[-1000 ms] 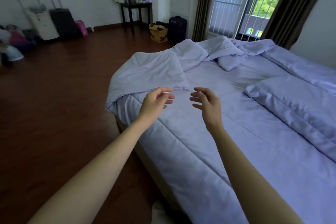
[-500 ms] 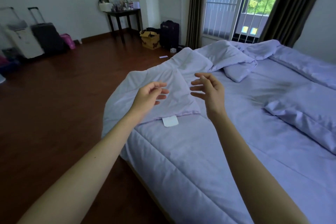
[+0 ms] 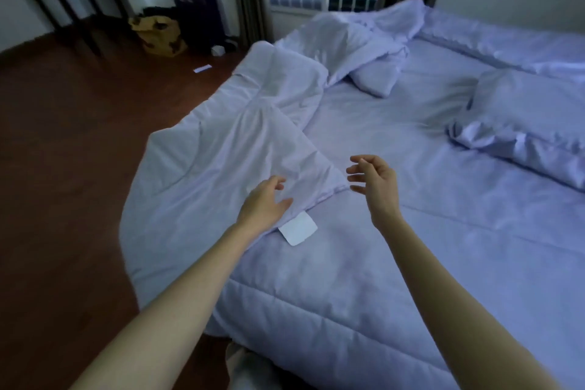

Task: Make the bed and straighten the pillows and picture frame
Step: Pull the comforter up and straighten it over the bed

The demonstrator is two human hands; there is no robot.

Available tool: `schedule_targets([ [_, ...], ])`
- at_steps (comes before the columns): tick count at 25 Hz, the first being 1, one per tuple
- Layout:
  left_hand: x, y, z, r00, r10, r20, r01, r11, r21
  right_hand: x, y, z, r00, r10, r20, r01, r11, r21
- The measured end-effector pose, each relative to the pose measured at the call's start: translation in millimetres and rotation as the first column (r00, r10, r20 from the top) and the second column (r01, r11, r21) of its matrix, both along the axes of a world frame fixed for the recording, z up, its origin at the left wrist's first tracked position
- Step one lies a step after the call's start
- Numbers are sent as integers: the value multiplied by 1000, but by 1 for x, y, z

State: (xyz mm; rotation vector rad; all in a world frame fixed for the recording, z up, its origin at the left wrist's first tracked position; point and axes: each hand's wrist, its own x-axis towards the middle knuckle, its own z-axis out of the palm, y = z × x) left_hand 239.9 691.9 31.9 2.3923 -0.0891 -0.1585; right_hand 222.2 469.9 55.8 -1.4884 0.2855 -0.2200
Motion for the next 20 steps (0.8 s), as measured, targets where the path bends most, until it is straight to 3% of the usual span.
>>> schedule_targets([
  [3,34,11,-51,964,-260,-49,262,913,313,-1,35,-66,948,-262,-180,258,965,-47],
  [6,57,12,-97,883,-465,-60,423,735,530,-14,72,-123,872,-421,-248,365,899,-243],
  [8,67,14,-123,834,-537,-127,494,623,606,-20,92,-155,870,-394,-296,216,845,-490],
  [10,72,20,-135,808,-578,-113,508,588,629,-30,104,-177,828,-316,-464,-118,710,-694],
  [13,82,46,-116,794,-604,66,477,687,548,-40,109,-191,737,-299,-606,-384,553,-740],
  [16,87,103,-76,842,-428,327,279,866,415,-38,117,-187,713,-330,-619,-408,523,-748],
  [20,87,219,-40,839,-255,481,42,911,410,-16,153,-182,804,-291,-519,-366,446,-817],
])
